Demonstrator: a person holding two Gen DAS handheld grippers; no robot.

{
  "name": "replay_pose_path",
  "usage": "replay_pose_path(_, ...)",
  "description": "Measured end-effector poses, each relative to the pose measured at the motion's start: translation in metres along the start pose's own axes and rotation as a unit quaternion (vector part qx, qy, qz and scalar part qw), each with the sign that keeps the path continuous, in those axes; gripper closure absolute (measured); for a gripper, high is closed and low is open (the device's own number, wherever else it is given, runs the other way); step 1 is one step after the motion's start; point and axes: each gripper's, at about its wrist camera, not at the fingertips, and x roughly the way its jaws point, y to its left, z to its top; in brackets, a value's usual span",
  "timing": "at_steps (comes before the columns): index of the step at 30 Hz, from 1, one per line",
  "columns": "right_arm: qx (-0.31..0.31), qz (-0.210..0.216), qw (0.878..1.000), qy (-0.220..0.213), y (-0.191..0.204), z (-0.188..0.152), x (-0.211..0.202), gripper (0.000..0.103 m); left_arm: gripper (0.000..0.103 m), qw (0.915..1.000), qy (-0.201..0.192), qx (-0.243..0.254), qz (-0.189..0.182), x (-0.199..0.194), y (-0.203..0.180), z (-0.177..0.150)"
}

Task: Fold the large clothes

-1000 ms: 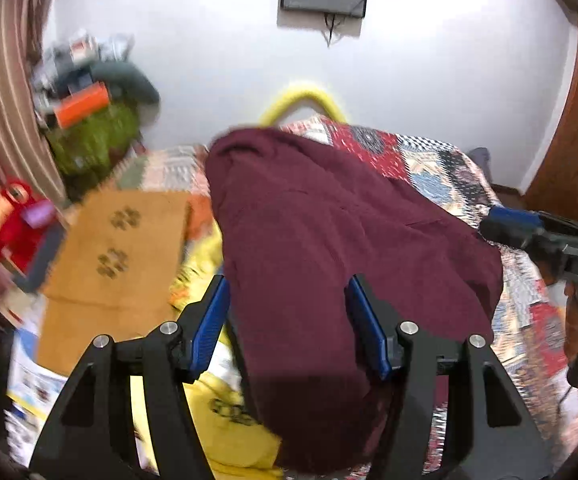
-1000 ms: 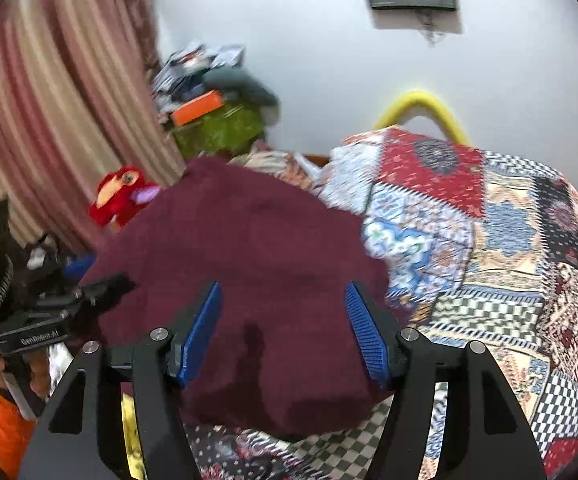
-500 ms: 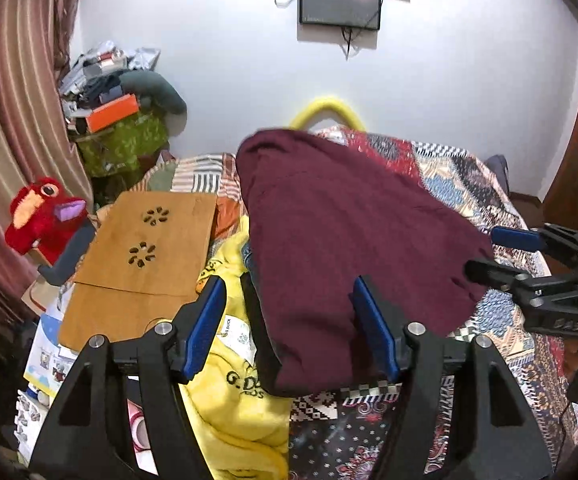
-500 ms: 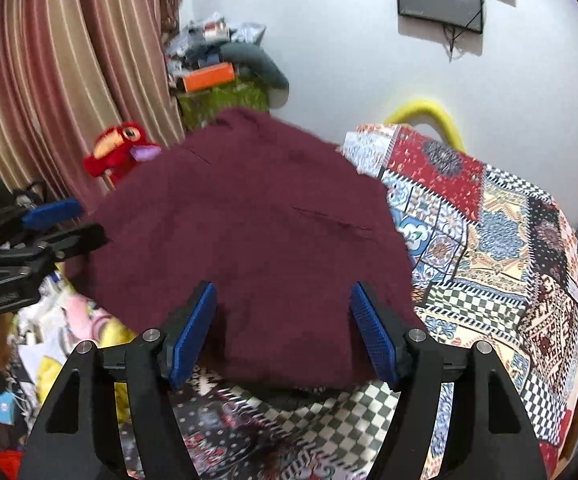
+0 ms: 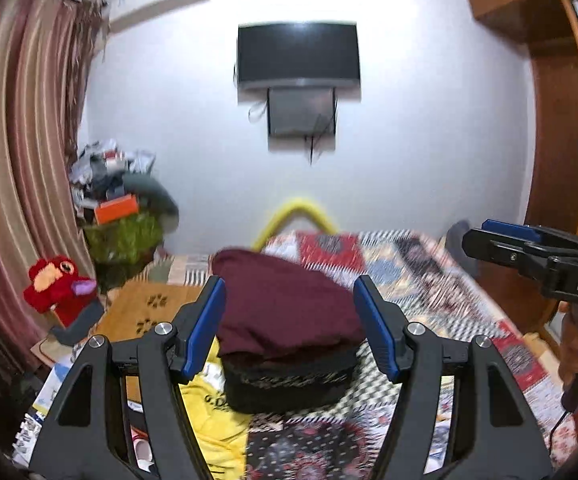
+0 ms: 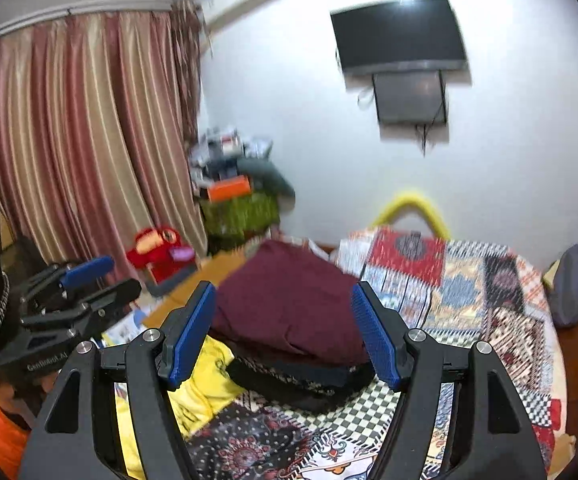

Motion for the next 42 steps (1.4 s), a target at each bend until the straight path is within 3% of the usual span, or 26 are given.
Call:
replay_pose_path(6, -0.019, -0.018, 0.996, -0.081, 0.028, -0.008, -0.070, 0.037, 0.037, 0.9971, -0.076, -0.005, 0.004, -0.078, -0.026, -0.001)
replay_pose_path(12, -0.024, -0.025, 0.994, -0.108, 0.044, -0.025, -0.097, 0.034, 0.037, 0.9934, -0.112, -0.021, 0.019, -0.125, -0.040, -0.016)
replay_pose_path(17, -0.034, -0.046, 0.992, -0.116, 0.050, -0.037, -0.103, 0.018, 0.020, 0.9918, -0.118, -0.034, 0.037, -0.134, -0.039, -0.028)
replay_pose_path(22, -0.026, -0.056, 0.991, -0.115, 0.048, -0.037, -0.106, 0.000, 0.011, 0.9916, -0.114, -0.040, 0.047, -0.138, -0.037, -0.036)
replay_pose_path(27, -0.021, -0.070, 0.990, -0.119, 0.045, -0.038, -0.105, 0.000, 0.009, 0.9909, -0.112, -0.038, 0.063, -0.138, -0.037, -0.042)
replay_pose_path(42, -0.024, -0.069, 0.992, -0.102, 0.044, -0.048, -0.105, 0.000, 0.008, 0.9924, -0.100, -0.033, 0.063, -0.124, -0.039, -0.050)
